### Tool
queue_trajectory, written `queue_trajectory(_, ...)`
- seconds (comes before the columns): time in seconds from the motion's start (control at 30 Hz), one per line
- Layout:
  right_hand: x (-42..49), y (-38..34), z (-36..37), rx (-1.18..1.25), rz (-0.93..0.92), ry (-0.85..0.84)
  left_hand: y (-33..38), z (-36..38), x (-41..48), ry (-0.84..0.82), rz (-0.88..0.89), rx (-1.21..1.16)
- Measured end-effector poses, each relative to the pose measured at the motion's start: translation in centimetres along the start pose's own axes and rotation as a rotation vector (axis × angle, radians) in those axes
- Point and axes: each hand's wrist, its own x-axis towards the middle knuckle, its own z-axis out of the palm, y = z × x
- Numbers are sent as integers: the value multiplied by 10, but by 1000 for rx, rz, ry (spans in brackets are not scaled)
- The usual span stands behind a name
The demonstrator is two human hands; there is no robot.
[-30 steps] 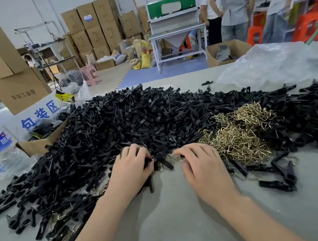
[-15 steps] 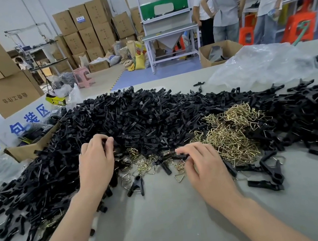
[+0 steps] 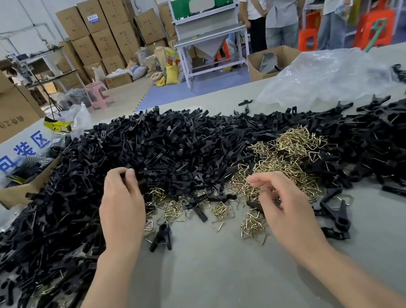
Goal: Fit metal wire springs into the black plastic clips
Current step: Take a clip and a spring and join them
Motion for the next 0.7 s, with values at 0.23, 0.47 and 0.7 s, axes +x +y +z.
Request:
queue_trajectory(0.23,5,1,-2,70,9,19,8,1,-4,-43,-38,-54)
queue_trajectory(0.47,7,-3,-1,349,203,-189,93,22,-40,-155,-333,-813)
queue_trajectory(0.7,12,-5,0,506,353,-330,138,48,-98,-367,-75,-833)
